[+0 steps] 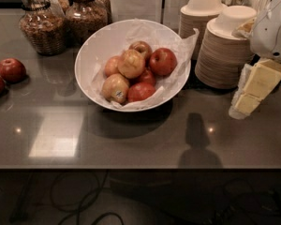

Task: Pick apple from white bowl

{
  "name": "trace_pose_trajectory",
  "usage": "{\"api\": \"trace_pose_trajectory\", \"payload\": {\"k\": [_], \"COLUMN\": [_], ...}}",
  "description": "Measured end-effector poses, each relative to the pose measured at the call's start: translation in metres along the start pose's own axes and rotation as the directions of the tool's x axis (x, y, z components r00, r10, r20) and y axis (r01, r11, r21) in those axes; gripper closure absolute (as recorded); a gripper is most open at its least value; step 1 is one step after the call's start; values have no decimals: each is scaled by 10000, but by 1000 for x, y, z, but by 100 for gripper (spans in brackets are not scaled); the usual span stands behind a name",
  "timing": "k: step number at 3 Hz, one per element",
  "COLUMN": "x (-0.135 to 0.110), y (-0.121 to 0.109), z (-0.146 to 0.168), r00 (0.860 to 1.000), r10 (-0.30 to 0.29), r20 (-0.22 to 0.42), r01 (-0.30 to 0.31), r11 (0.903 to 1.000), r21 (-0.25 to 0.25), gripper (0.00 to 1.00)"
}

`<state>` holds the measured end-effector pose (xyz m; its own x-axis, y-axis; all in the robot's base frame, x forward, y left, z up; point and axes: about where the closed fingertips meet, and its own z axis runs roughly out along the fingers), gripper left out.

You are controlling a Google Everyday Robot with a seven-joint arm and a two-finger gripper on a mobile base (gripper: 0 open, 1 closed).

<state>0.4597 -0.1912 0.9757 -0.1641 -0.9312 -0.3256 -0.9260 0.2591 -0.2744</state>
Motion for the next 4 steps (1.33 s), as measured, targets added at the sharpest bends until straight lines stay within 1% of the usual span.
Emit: {"api": "trace_pose_trajectory", "payload": {"k": [1, 2, 3, 4], "x": [-48, -88, -89, -91], "y": [-14, -22, -22, -24], "z": [6, -7, -8, -3], "r00": [9895, 9654, 9643, 9618], "r10": [-700, -1353, -1365, -1189], "r20": [1266, 2231, 2268, 2468], "r01": [690, 1287, 1294, 1109], "r11": [9975, 9907, 9905, 9928], "r21": [126, 438, 458, 460], "gripper": [0, 0, 0, 0]}}
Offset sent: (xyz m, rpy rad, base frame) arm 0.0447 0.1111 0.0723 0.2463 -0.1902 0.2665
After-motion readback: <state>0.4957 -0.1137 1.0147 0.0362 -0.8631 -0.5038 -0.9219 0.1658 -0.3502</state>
